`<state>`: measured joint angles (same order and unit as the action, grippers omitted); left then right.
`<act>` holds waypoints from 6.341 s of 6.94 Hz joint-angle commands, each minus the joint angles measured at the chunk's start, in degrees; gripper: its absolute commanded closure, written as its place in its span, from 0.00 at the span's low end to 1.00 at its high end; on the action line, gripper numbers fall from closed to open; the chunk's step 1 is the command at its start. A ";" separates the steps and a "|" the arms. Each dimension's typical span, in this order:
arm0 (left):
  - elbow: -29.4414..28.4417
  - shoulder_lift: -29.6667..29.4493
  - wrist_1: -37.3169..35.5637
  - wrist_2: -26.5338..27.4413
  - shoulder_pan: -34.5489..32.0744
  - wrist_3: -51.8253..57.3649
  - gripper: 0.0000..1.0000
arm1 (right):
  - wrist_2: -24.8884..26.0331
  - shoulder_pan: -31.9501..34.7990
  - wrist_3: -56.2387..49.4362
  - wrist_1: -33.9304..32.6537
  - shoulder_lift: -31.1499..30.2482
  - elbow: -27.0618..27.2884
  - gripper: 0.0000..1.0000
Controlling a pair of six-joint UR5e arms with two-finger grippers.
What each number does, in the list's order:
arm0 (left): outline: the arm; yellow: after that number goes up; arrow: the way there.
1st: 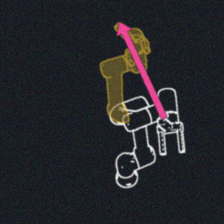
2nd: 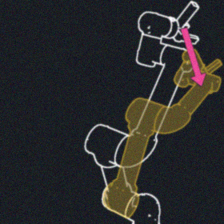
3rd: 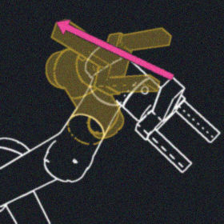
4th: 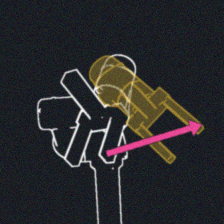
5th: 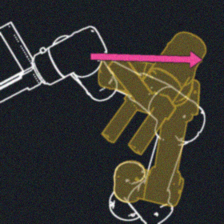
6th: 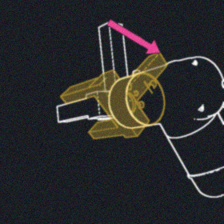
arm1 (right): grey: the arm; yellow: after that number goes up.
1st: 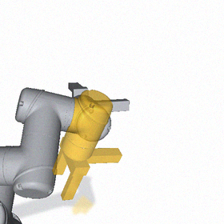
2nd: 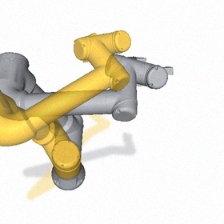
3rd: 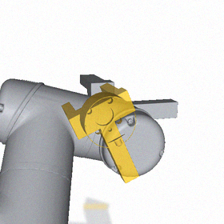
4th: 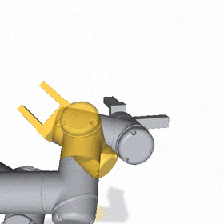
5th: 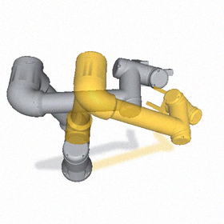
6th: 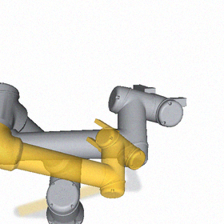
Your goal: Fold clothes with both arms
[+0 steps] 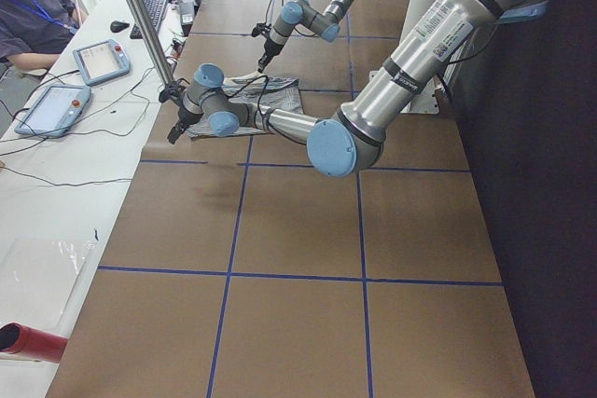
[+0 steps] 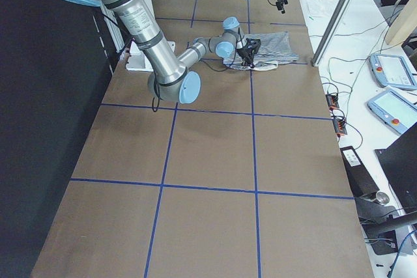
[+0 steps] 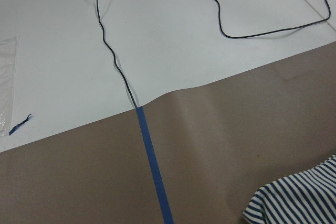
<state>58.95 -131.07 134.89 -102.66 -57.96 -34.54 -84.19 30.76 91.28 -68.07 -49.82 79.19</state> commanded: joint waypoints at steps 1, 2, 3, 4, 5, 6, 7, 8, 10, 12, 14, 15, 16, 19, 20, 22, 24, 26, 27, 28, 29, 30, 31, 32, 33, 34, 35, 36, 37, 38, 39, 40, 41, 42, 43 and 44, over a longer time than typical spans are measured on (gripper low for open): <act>0.02 -0.06 0.02 0.00 0.04 0.00 0.00 | 2.88 -3.32 0.13 -0.05 -9.65 10.06 1.00; 0.02 -0.06 0.02 0.00 0.13 0.00 0.00 | 2.97 -3.51 0.04 -0.05 -11.77 11.58 1.00; 0.02 -0.06 0.02 0.00 0.13 0.00 0.00 | 3.06 -3.95 -0.22 -0.05 -11.88 11.51 0.93; 0.02 -0.06 0.02 0.00 0.13 0.00 0.00 | 3.41 -4.21 -0.92 -0.14 -11.80 11.69 0.01; 0.02 -0.06 0.02 0.00 0.13 0.00 0.00 | 2.72 -4.13 -7.37 -1.44 -11.19 13.95 0.00; 0.02 -0.06 0.02 0.00 0.13 0.00 0.00 | 0.88 -3.61 -14.04 -9.29 -10.92 20.06 0.00; 0.02 0.02 0.02 0.00 0.21 0.00 0.00 | -0.53 -4.04 -14.98 -16.50 -10.48 24.74 0.00; -0.07 0.02 0.02 0.00 0.30 0.00 0.00 | 0.59 -7.00 -15.77 -17.27 -10.65 25.13 0.00; 0.02 -0.06 -0.07 -0.09 0.30 -0.09 0.00 | 8.38 -13.76 -25.13 -17.36 -10.21 24.44 0.14; 0.02 -0.06 -0.07 -0.09 0.30 -0.09 0.00 | 11.84 -17.03 -30.97 -17.02 -10.30 23.65 0.24; 0.11 -0.06 0.02 -0.09 0.30 -0.09 0.00 | 12.99 -17.49 -32.65 -16.84 -10.04 22.16 0.30; 0.19 -0.06 0.02 -0.09 0.30 -0.09 0.00 | 14.56 -18.01 -32.92 -16.84 -10.04 21.97 0.34; 0.20 -0.06 0.02 -0.09 0.30 -0.09 0.00 | 14.49 -18.02 -32.92 -16.75 -10.04 22.06 0.43; 0.11 -0.06 0.02 -0.09 0.30 -0.09 0.00 | 14.49 -18.19 -33.01 -16.75 -8.73 21.97 0.62; 0.11 -0.06 0.02 -0.09 0.30 -0.09 0.00 | 14.58 -18.45 -32.92 -16.75 -8.72 21.97 0.72; 0.11 -0.06 0.02 -0.09 0.30 -0.09 0.00 | 14.58 -18.98 -32.83 -16.66 -8.72 21.88 0.91; 0.11 -0.06 0.02 -0.09 0.30 -0.09 0.00 | 14.75 -18.98 -32.74 -16.66 -8.81 21.79 1.00; 0.11 -0.06 -0.07 -0.09 0.30 -0.09 0.00 | 14.75 -18.20 -32.04 -16.49 -9.33 22.84 1.00; 0.11 -0.06 0.02 -0.09 0.30 -0.09 0.00 | 14.84 -17.84 -31.87 -16.57 -10.81 23.11 1.00; 0.11 -0.06 0.02 -0.09 0.30 -0.09 0.00 | 14.84 -17.93 -29.52 -16.57 -14.40 25.11 1.00; 0.11 -0.06 0.02 -0.09 0.39 -0.09 0.00 | 14.84 -17.93 -28.97 -16.57 -18.09 28.27 1.00; 0.11 -0.06 0.02 -0.09 0.48 -0.09 0.00 | 15.01 -18.45 -26.62 -16.57 -19.69 28.99 1.00; 0.11 -0.06 0.02 -0.09 0.48 -0.09 0.00 | 16.23 -19.93 -24.42 -16.75 -19.79 28.48 1.00; 0.11 -0.06 0.02 -0.09 0.48 -0.18 0.00 | 16.77 -20.65 -24.22 -16.75 -19.79 27.95 0.13; 0.19 -0.06 0.02 -0.09 0.48 -0.18 0.00 | 16.77 -20.74 -24.13 -16.57 -19.10 27.95 0.00; 0.28 -0.06 0.02 -0.09 0.48 -0.18 0.00 | 16.08 -19.17 -24.30 -16.66 -18.83 30.30 0.00; 0.54 -0.06 0.02 -1.57 0.48 -0.35 0.00 | 12.33 -16.55 -24.22 -16.57 -18.83 33.45 0.00; 2.37 -0.06 -0.24 -4.10 0.56 -1.92 0.00 | 6.98 -12.61 -24.04 -15.79 -18.39 34.79 0.00; 5.87 1.68 -0.42 -7.17 1.70 -6.02 0.00 | 2.49 -9.70 -22.74 -7.95 -19.26 34.45 0.00; 10.87 4.22 -0.68 -9.12 4.14 -9.29 0.00 | -0.86 -8.80 -14.63 -3.00 -20.05 34.45 0.00; 16.31 7.03 -0.60 -9.14 7.30 -14.71 0.00 | -1.15 -8.70 -8.90 -1.82 -20.06 34.80 0.00; 22.11 9.32 -0.51 -9.05 9.60 -23.21 0.00 | -1.07 -8.61 -2.40 -1.81 -20.14 34.80 0.00; 30.09 13.69 -0.42 -8.53 13.97 -32.52 0.00 | -1.15 -7.57 1.76 -1.81 -20.06 34.80 0.00; 37.30 18.00 -0.24 -6.09 17.49 -42.27 0.00 | -1.68 -5.73 4.67 -1.81 -19.97 34.72 0.02; 42.25 21.00 -0.24 -1.28 22.84 -50.80 0.08 | -3.86 -3.36 7.05 -1.72 -19.97 34.80 0.02; 42.73 22.33 -0.24 5.47 28.55 -57.33 0.18 | -4.14 -2.55 8.03 -1.63 -20.06 34.63 0.02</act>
<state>98.95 -111.12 134.62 -103.74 -35.59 -83.39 -87.43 26.72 97.42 -69.80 -69.82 113.93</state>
